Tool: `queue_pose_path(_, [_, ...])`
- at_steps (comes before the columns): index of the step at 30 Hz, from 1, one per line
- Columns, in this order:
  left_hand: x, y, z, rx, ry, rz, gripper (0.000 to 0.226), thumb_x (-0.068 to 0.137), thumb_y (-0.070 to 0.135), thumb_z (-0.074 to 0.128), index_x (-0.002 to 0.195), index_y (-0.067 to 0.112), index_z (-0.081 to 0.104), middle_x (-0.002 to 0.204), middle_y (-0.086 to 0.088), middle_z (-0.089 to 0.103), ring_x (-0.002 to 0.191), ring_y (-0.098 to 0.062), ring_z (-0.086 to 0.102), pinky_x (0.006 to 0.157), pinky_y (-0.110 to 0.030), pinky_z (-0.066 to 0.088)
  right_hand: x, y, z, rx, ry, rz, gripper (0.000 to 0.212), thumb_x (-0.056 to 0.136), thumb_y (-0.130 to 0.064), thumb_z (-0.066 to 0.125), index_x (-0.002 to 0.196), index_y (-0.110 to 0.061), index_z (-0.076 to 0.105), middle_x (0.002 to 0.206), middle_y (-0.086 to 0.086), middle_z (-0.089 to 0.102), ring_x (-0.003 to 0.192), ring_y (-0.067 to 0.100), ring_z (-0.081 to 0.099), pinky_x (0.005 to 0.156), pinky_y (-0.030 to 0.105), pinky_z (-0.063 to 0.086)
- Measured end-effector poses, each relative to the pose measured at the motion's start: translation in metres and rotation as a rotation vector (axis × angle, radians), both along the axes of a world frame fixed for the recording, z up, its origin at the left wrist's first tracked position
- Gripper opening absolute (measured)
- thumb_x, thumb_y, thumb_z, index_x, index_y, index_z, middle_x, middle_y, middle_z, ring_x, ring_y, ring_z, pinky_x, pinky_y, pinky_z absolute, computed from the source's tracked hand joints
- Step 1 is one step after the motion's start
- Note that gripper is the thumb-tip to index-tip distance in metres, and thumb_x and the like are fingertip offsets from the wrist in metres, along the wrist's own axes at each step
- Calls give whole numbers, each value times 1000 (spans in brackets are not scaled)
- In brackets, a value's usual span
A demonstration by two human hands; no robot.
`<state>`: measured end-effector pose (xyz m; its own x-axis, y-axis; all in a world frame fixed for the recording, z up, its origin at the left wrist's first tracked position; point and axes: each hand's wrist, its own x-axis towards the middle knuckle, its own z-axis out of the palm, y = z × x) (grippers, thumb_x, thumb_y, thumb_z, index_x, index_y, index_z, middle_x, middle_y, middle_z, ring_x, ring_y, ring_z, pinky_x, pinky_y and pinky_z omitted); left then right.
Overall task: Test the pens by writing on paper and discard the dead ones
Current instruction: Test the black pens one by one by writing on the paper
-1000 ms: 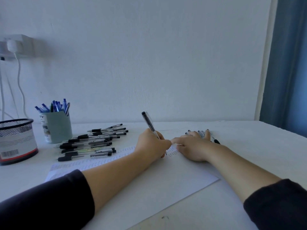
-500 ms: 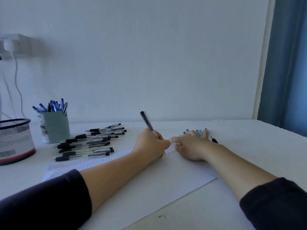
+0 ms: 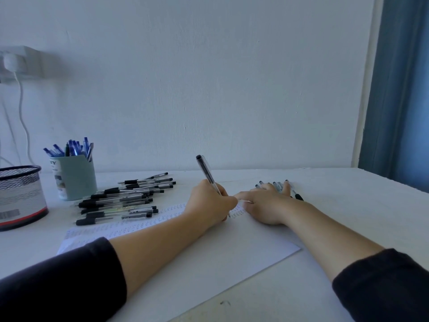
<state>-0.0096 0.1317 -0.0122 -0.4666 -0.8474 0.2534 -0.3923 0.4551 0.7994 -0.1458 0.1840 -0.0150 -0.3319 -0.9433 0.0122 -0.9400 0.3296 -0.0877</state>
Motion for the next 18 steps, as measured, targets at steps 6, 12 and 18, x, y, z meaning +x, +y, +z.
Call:
queue_pose_path(6, [0,1,1,-17,3,4,21,77,13,59,57,11,53,49,-2,55,27,-1,37,32,-9,26,0,0,0,-1,-4,-1,45,103,-32,15,135,-57,32,156,-3,24,146,19,-8,105,62,-19])
queue_pose_path(12, [-1,2,0,-15,3,-6,16,76,11,58,61,10,55,50,-1,55,27,-1,38,32,-9,26,1,0,0,2,18,-5,46,103,-30,15,136,-57,31,155,-2,26,146,21,-4,105,62,-18])
queue_pose_path(18, [0,2,0,-32,-1,-1,19,77,10,58,58,10,53,48,0,53,27,-1,38,31,-9,27,1,0,0,-5,-2,-3,46,103,-29,16,137,-57,31,157,0,22,147,20,-7,105,62,-19])
